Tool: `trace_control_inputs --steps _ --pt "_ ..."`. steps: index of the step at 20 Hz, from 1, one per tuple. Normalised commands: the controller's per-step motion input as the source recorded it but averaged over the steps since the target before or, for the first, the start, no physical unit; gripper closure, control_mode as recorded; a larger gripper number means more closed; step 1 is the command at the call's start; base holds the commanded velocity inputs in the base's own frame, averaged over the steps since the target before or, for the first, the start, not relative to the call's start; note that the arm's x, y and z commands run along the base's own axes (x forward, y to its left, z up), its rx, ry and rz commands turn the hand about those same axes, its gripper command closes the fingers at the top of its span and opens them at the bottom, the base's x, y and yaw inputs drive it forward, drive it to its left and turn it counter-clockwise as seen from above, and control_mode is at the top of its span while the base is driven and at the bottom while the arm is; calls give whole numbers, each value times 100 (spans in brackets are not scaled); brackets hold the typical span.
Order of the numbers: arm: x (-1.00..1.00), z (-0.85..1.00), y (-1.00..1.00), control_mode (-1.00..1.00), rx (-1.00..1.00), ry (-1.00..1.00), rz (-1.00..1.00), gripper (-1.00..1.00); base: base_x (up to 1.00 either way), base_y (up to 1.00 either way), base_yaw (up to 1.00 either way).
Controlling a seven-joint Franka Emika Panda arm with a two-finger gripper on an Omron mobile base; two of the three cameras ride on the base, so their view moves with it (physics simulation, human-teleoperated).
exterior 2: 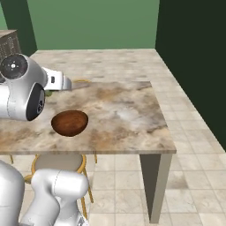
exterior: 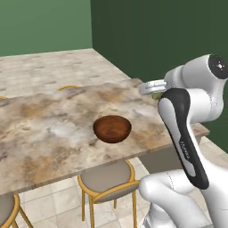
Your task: There is a bowl on the dining counter. Grab a lemon wedge from the fridge and place it in the bowl. Then get the liquor bottle and glass cup from the cabinet and place them next to the bowl.
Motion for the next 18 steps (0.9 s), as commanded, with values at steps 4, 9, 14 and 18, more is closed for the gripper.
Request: trace_control_inputs --steps 4,9,14,18 --pt "55 -56 0 -100 0 13 12 100 0 0 0" --pt "62 -68 7 -100 0 9 10 100 0 0 0" --pt "47 -74 39 -100 -3 5 8 100 0 0 0" --pt "36 -71 49 -100 -6 5 6 100 0 0 0"
